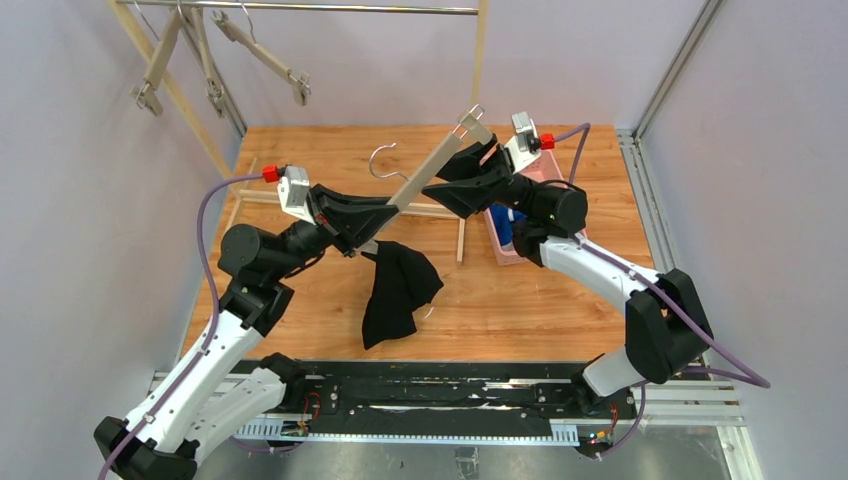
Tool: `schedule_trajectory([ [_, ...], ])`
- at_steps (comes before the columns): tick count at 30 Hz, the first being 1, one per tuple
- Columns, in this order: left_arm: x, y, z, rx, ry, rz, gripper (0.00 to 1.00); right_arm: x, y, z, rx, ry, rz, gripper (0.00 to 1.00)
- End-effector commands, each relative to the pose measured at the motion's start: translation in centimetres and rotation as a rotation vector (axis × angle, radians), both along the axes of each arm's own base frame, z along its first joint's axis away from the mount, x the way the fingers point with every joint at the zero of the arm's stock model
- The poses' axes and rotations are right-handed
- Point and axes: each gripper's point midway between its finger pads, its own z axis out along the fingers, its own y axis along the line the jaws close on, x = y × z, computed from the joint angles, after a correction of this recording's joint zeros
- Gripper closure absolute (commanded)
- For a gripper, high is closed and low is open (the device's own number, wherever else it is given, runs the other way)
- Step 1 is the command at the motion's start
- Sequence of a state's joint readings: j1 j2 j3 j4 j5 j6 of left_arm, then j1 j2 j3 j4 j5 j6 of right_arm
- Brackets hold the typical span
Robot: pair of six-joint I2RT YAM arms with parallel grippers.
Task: Remove the underwear clipped to the hanger
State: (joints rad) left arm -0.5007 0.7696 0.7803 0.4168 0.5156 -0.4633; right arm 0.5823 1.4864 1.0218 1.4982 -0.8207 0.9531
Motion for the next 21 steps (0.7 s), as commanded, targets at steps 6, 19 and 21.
schedule_trajectory([
  [6,-0.4,0.0,1.5,-0.035,-0.051,-0.004,1.00,-1.4,-0.3,0.9,0.029,-0.072,0.013,0.51],
  [19,0.3,-0.5,1.4,-0.061,-0.046,-0.011,1.00,-0.9,0.5,2.0,0.046,-0.061,0.037,0.76],
  [21,0.4,-0.5,1.3,-0.067,-0.047,-0.010,1.00,-1.0,0.7,2.1,0.047,-0.059,0.046,0.80],
])
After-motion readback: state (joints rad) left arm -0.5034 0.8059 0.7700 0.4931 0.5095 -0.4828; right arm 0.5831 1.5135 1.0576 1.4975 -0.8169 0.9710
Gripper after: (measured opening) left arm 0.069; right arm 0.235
